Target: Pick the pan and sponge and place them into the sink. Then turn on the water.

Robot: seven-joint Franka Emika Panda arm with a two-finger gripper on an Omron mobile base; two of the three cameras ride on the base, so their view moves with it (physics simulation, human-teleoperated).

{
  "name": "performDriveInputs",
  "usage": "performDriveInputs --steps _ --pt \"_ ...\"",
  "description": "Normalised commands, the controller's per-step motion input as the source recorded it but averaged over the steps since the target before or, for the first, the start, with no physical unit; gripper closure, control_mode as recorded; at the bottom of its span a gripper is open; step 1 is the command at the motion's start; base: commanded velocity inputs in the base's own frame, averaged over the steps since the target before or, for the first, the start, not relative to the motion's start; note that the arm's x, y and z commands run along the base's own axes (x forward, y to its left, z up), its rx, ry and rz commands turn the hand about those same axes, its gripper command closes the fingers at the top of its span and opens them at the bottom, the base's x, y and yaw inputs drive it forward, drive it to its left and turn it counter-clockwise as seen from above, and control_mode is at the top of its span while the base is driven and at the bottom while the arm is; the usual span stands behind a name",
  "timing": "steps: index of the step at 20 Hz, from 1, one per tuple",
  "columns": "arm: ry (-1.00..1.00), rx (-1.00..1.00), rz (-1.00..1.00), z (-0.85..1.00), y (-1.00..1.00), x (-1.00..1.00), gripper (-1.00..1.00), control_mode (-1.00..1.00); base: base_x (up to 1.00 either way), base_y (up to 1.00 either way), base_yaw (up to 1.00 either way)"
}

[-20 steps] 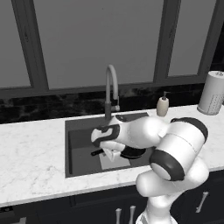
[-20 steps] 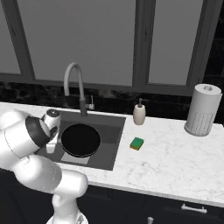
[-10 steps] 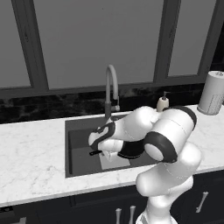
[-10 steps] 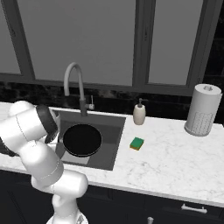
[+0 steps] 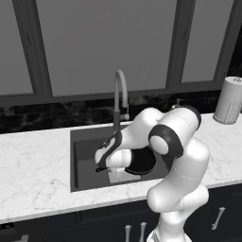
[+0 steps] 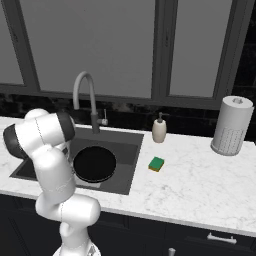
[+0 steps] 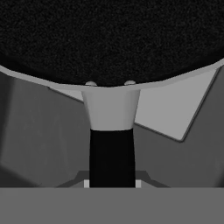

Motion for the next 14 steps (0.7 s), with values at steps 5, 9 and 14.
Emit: performDriveInputs --steps 5,9,14 --pt "0.03 -0.01 0.0 -0.36 0.16 0.15 1.0 -1.0 0.0 0.0 0.0" --pt "0.02 -0.01 0.0 -0.34 0.18 0.17 1.0 -1.0 0.0 0.0 0.0" --pt "0.0 -0.02 0.0 -0.2 0.17 0.21 1.0 -1.0 0.0 0.0 0.0"
